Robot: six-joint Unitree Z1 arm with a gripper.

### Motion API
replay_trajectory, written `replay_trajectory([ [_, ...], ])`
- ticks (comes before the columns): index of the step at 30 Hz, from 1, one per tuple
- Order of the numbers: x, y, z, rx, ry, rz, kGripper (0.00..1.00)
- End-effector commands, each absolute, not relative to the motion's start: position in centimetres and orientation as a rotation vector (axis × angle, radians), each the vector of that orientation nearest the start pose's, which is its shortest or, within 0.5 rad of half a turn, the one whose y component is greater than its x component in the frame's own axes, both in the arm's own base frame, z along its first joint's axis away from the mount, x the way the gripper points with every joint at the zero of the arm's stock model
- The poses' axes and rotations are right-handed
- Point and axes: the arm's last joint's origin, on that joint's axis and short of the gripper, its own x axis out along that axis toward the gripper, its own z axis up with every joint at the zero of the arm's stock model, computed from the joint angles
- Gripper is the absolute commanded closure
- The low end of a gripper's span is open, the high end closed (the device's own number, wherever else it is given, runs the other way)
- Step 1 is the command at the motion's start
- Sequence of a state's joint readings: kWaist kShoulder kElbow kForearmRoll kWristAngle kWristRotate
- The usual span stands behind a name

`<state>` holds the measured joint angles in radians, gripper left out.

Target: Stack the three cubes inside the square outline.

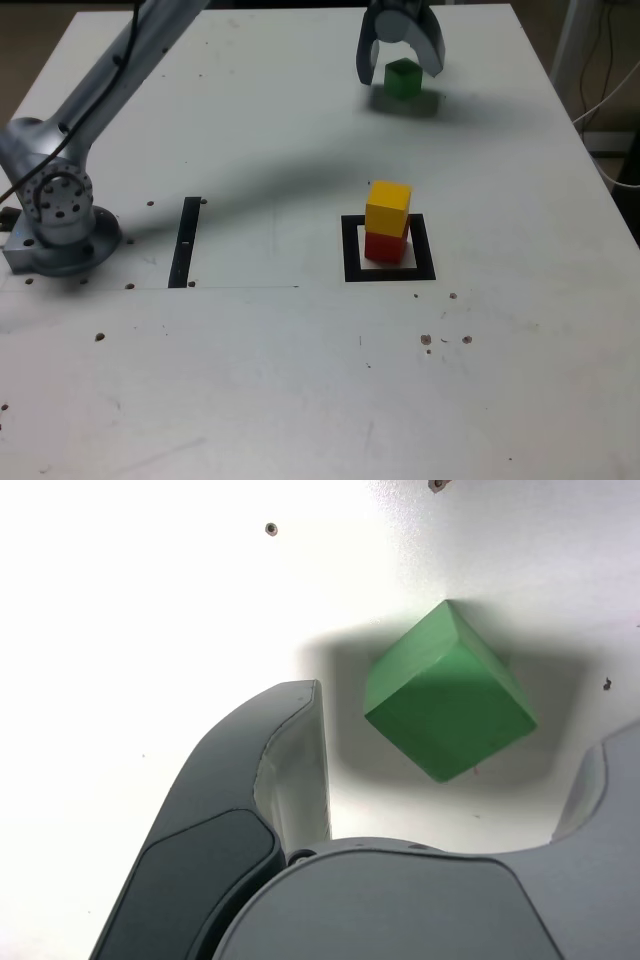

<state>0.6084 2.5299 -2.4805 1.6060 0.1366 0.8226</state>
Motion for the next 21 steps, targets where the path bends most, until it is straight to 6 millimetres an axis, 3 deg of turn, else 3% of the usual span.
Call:
replay_trajectory([
  [1, 40.5, 29.0, 23.0, 0.209, 1.726, -0.142, 0.13],
  [21, 41.1, 29.3, 21.4, 0.218, 1.744, -0.143, 0.17],
])
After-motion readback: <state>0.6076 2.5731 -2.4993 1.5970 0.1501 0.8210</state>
